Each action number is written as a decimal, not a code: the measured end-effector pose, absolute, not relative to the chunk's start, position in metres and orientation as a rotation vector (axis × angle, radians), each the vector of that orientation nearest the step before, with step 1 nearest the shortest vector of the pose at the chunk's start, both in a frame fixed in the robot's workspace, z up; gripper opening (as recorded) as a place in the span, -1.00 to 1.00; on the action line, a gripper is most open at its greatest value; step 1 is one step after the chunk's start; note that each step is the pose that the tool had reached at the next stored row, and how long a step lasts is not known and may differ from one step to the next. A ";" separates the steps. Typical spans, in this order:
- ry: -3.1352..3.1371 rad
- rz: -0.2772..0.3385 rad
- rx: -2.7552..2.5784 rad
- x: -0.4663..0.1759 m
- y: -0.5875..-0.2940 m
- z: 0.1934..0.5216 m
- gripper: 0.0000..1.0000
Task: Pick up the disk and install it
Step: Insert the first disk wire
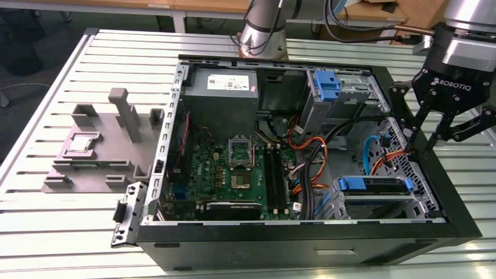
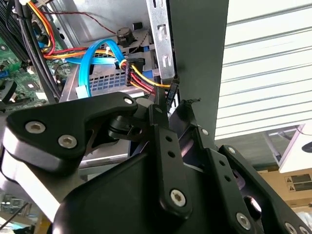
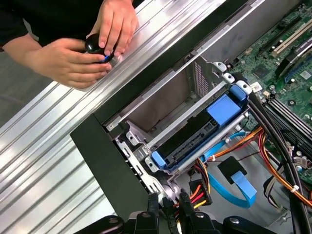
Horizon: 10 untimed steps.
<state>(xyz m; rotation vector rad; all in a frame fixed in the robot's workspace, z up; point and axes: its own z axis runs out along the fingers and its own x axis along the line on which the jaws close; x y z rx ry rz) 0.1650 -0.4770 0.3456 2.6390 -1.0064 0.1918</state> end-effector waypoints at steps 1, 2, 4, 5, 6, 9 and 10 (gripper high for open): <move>-1.004 0.193 2.638 0.165 -0.477 0.346 -0.39; -1.004 0.194 2.637 0.165 -0.477 0.346 -0.39; -1.003 0.194 2.637 0.165 -0.477 0.346 -0.39; -1.003 0.194 2.637 0.165 -0.477 0.346 -0.39; -1.003 0.194 2.637 0.165 -0.477 0.346 -0.39; -1.002 0.194 2.637 0.165 -0.477 0.346 -0.41; -1.000 0.194 2.638 0.165 -0.477 0.346 -0.41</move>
